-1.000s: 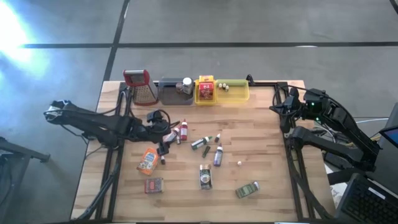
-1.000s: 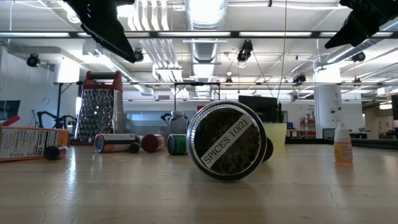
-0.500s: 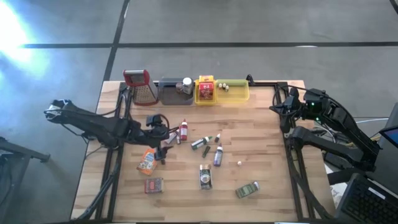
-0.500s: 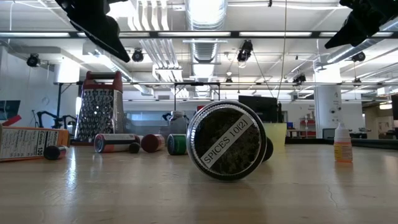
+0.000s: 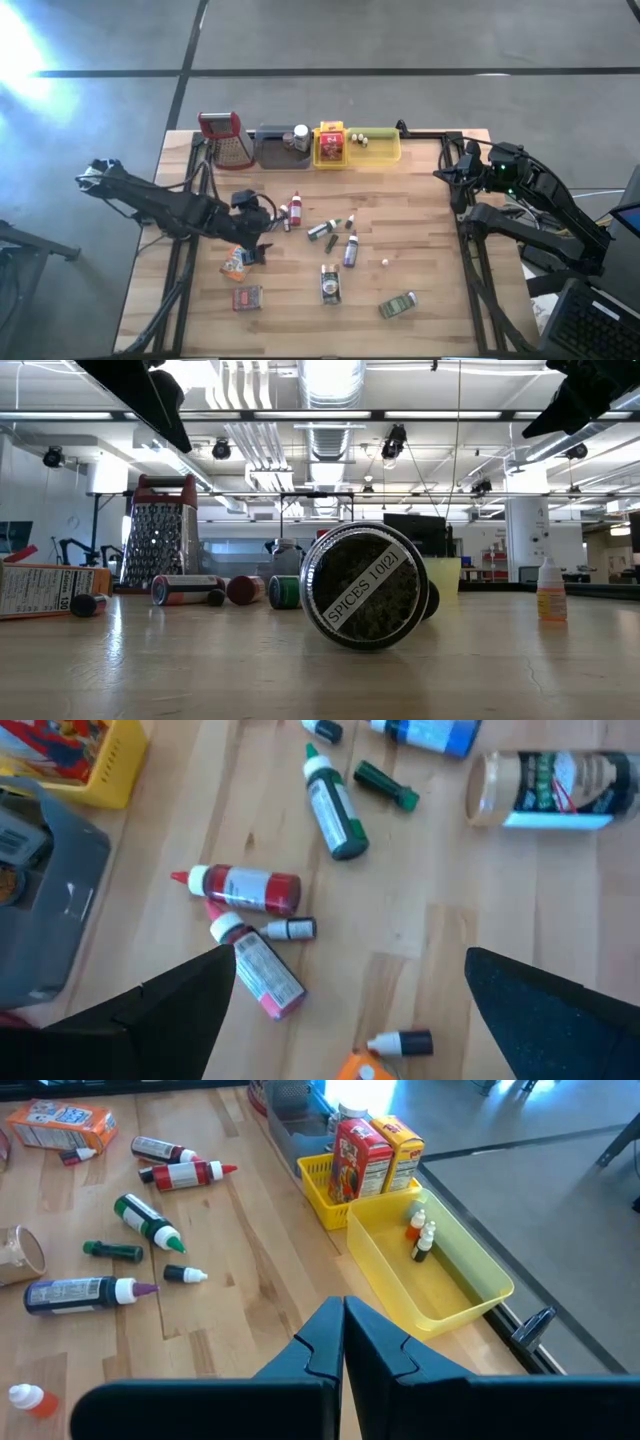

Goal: Pick & Place Kitchen Items
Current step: Put the red seasoning can into the black bin

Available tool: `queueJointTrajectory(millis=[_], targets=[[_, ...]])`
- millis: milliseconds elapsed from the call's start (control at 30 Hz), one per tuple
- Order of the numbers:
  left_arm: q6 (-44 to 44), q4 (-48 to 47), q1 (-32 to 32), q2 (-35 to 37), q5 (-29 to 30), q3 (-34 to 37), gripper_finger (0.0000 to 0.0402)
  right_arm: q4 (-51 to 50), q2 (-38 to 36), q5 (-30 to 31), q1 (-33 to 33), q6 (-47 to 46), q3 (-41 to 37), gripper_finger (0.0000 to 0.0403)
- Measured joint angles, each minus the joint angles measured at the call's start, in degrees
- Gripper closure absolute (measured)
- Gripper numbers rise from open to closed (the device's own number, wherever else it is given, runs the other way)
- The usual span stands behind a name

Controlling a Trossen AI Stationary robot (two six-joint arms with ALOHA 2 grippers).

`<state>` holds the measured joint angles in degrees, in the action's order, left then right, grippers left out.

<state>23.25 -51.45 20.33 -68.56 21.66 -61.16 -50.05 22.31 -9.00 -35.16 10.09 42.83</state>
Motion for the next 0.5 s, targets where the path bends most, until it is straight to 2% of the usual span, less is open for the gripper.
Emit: queueJointTrajectory(millis=[200, 367, 500], targets=[[5.6, -6.6, 2.5, -5.7, -0.2, -4.9, 0.0002, 0.0, 0.0, 0.0, 0.0, 0.0, 0.0, 0.0394], [13.2, -13.7, 3.9, -9.1, -2.7, -9.0, 0.0002, 0.0, 0.0, 0.0, 0.0, 0.0, 0.0, 0.0394], [17.7, -14.6, 6.0, -11.1, -5.7, -10.1, 0.0002, 0.0, 0.0, 0.0, 0.0, 0.0, 0.0, 0.0394]])
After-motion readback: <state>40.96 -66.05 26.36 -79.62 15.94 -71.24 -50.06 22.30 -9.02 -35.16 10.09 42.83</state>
